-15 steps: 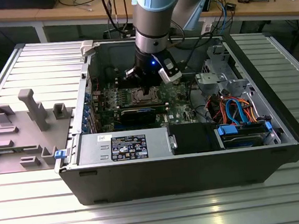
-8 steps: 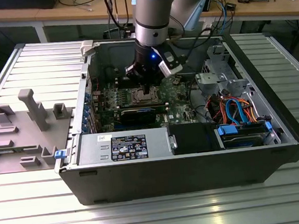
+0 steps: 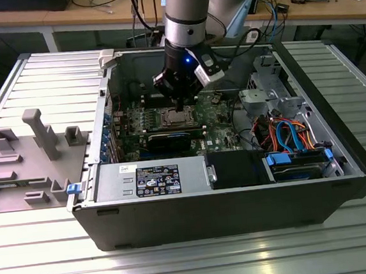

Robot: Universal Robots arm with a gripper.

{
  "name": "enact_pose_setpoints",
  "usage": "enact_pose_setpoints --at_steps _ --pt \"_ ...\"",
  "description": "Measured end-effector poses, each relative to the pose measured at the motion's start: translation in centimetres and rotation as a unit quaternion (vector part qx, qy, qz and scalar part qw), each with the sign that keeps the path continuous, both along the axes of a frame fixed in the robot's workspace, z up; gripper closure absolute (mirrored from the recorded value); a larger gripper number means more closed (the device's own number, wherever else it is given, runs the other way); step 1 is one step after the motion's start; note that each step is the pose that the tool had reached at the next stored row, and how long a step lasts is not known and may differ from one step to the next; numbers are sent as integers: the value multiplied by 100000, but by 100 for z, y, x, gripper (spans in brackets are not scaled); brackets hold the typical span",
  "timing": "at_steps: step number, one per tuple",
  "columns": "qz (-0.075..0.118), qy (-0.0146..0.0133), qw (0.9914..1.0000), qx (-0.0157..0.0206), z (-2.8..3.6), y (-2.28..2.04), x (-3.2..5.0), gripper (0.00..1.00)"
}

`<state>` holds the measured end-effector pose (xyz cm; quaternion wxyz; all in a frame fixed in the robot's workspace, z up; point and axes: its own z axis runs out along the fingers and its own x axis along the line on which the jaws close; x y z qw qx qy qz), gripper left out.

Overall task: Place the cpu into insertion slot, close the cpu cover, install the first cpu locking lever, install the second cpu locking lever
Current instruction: 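Install the second cpu locking lever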

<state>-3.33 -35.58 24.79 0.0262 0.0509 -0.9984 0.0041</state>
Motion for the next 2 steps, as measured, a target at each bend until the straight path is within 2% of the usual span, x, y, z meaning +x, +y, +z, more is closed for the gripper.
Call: enact_pose_setpoints --at_steps 2 --pt "2 4 100000 -10 3 0 0 89"
